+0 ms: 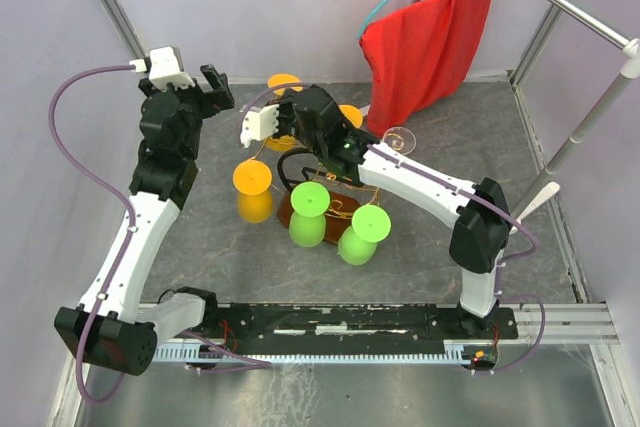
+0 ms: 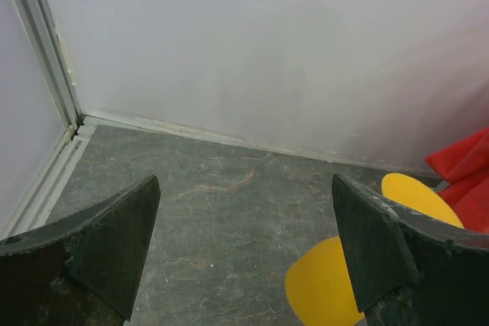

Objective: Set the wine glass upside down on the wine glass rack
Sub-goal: Hold the wine glass upside down at the center of the board.

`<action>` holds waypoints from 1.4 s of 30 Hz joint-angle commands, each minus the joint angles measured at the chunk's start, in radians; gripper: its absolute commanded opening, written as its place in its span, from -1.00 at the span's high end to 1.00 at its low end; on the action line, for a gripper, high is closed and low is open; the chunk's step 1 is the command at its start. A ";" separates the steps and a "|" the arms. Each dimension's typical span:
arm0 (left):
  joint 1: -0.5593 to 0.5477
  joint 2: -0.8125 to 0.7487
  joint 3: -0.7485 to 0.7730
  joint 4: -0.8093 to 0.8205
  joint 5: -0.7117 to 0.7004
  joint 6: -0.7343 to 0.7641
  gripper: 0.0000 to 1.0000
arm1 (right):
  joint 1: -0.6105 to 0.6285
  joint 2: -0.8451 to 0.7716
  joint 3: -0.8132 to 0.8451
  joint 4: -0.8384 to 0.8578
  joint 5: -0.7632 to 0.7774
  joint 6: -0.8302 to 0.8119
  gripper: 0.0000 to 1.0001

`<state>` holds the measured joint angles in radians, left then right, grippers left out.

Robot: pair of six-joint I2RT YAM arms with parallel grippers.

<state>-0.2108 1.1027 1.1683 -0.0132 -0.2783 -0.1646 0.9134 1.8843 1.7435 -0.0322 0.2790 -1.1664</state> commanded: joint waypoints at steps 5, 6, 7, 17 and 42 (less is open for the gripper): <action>0.002 0.011 0.015 0.040 0.028 -0.008 -0.98 | -0.040 -0.023 0.040 0.021 0.094 0.042 0.99; 0.002 0.013 0.017 0.038 0.032 -0.004 -0.98 | -0.042 -0.029 0.035 0.015 0.098 0.046 0.99; 0.002 0.016 0.019 0.035 0.033 -0.004 -0.98 | -0.042 -0.037 0.028 0.010 0.104 0.043 0.99; 0.001 0.045 0.045 0.055 0.040 -0.003 -0.98 | -0.044 -0.152 -0.073 -0.085 0.138 0.093 0.99; 0.001 0.311 0.392 -0.264 -0.335 -0.210 -0.98 | -0.030 -0.445 -0.159 -0.197 0.111 0.456 -0.64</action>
<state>-0.2108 1.4170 1.5177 -0.2375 -0.5224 -0.2775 0.8837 1.5425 1.5917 -0.2356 0.3046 -0.8169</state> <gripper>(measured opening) 0.990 0.798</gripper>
